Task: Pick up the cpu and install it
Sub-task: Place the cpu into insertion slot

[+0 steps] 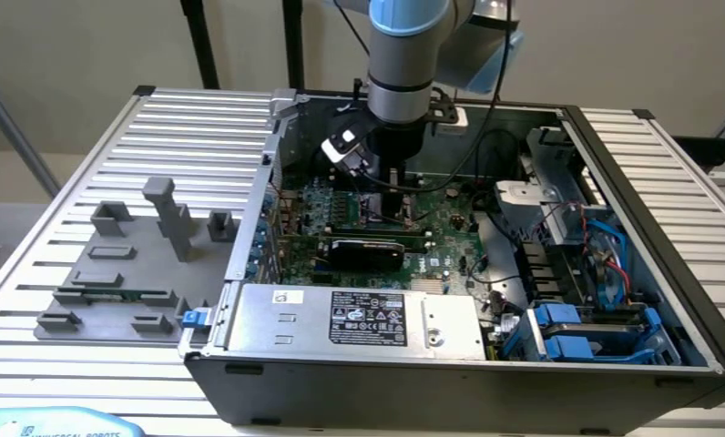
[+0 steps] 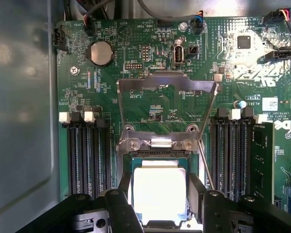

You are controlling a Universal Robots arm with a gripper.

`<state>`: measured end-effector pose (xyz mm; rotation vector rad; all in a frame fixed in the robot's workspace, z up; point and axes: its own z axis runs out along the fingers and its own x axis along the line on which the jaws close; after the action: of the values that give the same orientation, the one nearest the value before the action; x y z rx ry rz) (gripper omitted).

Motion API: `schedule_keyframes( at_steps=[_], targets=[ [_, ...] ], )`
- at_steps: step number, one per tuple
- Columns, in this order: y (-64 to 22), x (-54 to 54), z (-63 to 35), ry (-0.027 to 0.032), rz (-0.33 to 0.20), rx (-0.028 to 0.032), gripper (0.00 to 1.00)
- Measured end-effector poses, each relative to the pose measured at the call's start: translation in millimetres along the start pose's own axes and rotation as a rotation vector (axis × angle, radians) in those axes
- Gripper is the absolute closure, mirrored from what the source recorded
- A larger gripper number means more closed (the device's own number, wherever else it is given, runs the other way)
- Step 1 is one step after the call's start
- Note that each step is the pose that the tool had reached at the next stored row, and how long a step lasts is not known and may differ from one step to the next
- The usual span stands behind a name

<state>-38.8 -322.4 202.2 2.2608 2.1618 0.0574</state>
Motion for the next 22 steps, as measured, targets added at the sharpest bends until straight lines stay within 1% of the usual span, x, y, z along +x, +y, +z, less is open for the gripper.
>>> schedule_keyframes(
  at_steps=[5,9,11,22],
  targets=[
    [0.0,-0.3,1.0,-0.0066,0.0,0.0004,0.45],
    [0.0,-0.5,1.4,-0.0148,0.0,0.0004,0.45],
    [0.1,-0.5,1.6,-0.0175,-0.001,0.0003,0.45],
    [0.6,-0.2,4.0,-0.018,-0.001,0.0002,0.45]
  ],
)
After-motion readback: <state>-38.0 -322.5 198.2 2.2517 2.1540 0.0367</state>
